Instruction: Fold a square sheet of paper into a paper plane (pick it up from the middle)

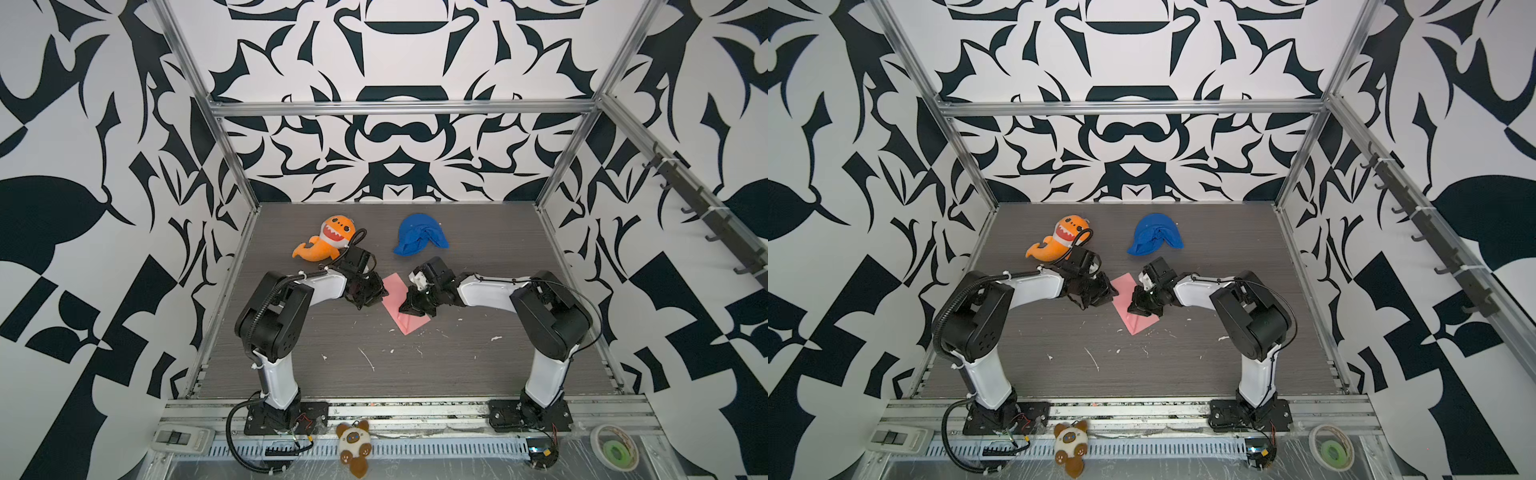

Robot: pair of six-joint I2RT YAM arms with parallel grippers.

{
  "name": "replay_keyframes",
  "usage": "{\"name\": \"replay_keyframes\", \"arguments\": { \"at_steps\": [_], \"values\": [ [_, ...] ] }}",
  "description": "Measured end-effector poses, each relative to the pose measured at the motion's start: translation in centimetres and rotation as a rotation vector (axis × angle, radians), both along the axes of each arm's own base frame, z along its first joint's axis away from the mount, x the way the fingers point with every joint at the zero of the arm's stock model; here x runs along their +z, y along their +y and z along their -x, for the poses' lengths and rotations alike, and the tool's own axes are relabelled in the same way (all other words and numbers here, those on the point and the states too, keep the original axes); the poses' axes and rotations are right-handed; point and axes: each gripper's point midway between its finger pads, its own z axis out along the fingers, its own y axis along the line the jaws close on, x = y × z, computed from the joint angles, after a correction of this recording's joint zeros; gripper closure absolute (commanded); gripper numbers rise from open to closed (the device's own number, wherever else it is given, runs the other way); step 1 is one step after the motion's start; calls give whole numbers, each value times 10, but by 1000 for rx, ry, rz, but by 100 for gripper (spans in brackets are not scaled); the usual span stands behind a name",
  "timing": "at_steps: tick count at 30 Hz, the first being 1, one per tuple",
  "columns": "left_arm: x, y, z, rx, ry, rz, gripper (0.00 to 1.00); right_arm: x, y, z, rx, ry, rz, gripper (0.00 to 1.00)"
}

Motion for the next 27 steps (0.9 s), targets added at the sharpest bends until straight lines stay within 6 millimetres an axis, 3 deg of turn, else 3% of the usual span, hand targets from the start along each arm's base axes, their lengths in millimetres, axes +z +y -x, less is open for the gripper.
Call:
{"name": "replay_keyframes", "arguments": {
  "at_steps": [27],
  "values": [
    [-2,-1,-1,-2,0,3,73,-11,4,-4,5,-39,-26,95]
  ]
}}
